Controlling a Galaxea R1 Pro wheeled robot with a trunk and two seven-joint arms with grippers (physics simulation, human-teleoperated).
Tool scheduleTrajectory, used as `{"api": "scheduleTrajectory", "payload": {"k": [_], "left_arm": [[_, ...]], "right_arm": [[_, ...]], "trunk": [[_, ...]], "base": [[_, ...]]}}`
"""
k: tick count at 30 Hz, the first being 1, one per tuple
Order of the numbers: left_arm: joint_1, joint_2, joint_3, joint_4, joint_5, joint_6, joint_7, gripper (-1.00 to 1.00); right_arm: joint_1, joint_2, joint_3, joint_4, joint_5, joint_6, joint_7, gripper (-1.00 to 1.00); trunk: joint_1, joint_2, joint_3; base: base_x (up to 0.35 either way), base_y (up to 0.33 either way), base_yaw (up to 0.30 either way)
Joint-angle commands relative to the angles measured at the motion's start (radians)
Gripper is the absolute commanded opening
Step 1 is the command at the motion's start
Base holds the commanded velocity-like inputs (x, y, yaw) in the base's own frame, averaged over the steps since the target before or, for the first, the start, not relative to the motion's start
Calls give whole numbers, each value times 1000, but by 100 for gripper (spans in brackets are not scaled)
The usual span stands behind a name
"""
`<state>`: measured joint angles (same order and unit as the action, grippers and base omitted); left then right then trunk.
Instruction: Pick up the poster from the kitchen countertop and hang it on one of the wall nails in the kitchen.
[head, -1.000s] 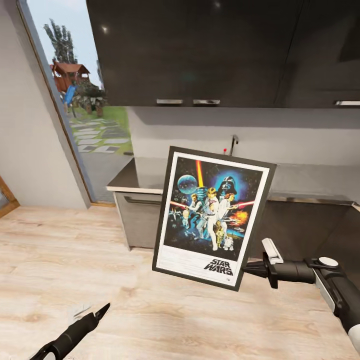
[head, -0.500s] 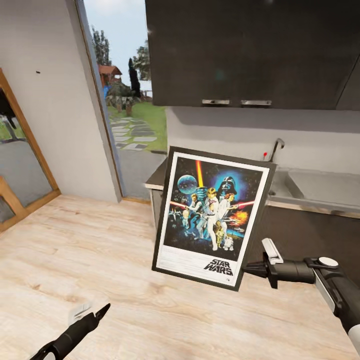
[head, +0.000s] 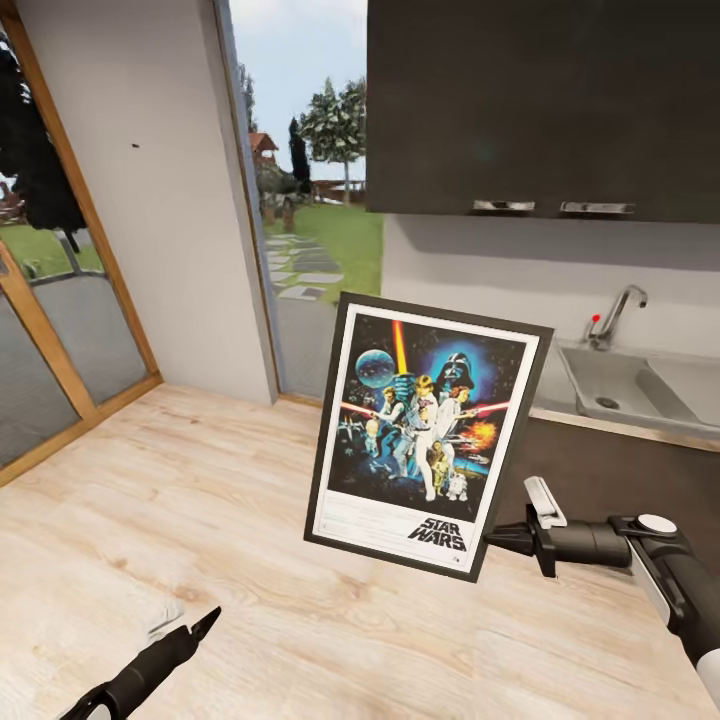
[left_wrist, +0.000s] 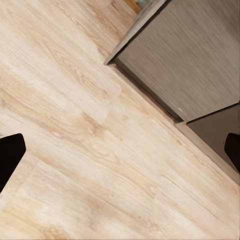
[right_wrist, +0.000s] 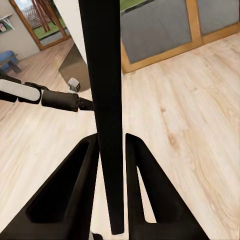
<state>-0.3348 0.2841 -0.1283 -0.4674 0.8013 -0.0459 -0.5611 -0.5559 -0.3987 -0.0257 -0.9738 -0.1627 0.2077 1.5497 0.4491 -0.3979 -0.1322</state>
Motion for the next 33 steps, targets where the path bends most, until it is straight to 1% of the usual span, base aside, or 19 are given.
{"api": "scheduleTrajectory", "payload": {"k": [1,5,8,24,33], "left_arm": [[-1,1,-8,1,9,-5,-1,100],[-1,1,-8,1,9,-5,-1,100],[-1,1,-8,1,9,-5,-2,100],[-1,1,-8,0,9,-5,-2,100],[-1,1,-7,0,9,-5,-2,100]], "right_arm": [[-1,0,0,0,-2,14,6,-100],[-1,0,0,0,-2,14,5,-100],[-1,0,0,0,-3,14,6,-100],[-1,0,1,-1,-3,13,6,-100],[-1,1,0,0,-3,15,4,-100]], "trunk": [[1,-2,-2],[1,-2,-2],[1,-2,-2],[1,-2,-2],[1,-2,-2]], "base": [[191,289,4],[194,291,2],[202,296,143],[207,299,266],[207,302,46]]}}
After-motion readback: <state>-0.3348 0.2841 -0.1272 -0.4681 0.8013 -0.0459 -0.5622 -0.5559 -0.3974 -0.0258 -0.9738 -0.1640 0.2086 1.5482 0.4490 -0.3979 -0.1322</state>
